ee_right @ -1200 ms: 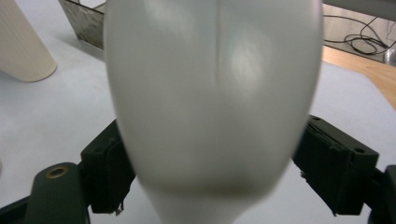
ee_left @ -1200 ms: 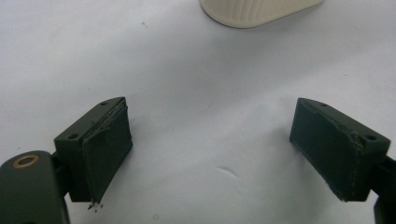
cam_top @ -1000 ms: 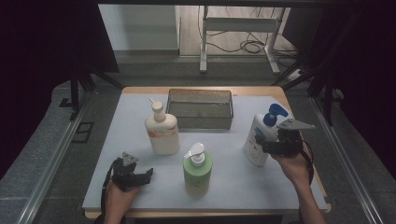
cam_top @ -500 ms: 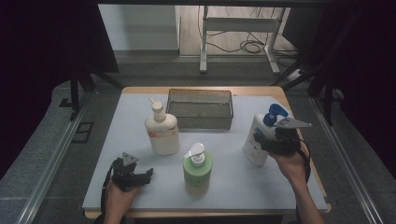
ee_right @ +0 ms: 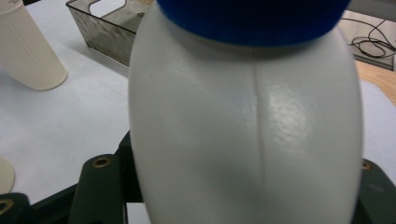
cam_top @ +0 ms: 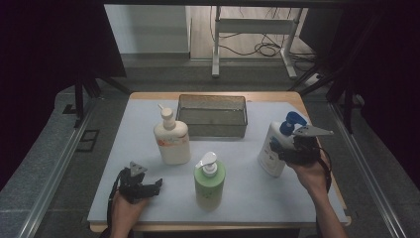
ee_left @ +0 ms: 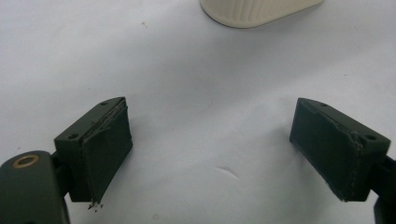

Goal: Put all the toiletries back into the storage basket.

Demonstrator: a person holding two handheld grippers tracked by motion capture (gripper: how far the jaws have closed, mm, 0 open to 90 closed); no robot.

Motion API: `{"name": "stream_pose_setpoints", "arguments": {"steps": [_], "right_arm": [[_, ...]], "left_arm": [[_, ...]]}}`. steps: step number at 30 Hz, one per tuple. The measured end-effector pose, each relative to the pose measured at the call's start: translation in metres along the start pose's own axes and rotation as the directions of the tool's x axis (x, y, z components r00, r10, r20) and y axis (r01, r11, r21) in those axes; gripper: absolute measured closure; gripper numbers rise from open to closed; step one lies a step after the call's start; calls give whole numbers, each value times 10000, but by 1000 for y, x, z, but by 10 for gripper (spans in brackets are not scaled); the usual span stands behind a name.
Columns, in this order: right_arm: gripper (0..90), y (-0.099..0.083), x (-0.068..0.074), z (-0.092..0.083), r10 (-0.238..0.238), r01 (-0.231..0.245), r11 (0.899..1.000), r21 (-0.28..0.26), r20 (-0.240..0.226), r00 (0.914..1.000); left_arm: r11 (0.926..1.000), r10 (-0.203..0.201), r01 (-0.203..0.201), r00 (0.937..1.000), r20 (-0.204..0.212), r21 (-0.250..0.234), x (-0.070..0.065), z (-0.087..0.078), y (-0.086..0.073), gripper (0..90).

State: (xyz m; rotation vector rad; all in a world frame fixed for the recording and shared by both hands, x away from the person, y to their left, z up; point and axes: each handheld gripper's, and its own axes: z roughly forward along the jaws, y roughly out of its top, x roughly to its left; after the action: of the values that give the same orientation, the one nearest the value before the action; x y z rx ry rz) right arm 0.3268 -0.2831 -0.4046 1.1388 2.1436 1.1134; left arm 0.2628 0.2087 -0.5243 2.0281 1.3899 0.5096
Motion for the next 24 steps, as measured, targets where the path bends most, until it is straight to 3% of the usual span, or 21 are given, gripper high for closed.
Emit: {"name": "stream_pose_setpoints", "arguments": {"steps": [24], "right_arm": [[376,25,6,-8,-64,45,9996,-285,-671,9977]], "left_arm": [[10000,-26,26,10000,2,-31,0,0,0,120]]}}
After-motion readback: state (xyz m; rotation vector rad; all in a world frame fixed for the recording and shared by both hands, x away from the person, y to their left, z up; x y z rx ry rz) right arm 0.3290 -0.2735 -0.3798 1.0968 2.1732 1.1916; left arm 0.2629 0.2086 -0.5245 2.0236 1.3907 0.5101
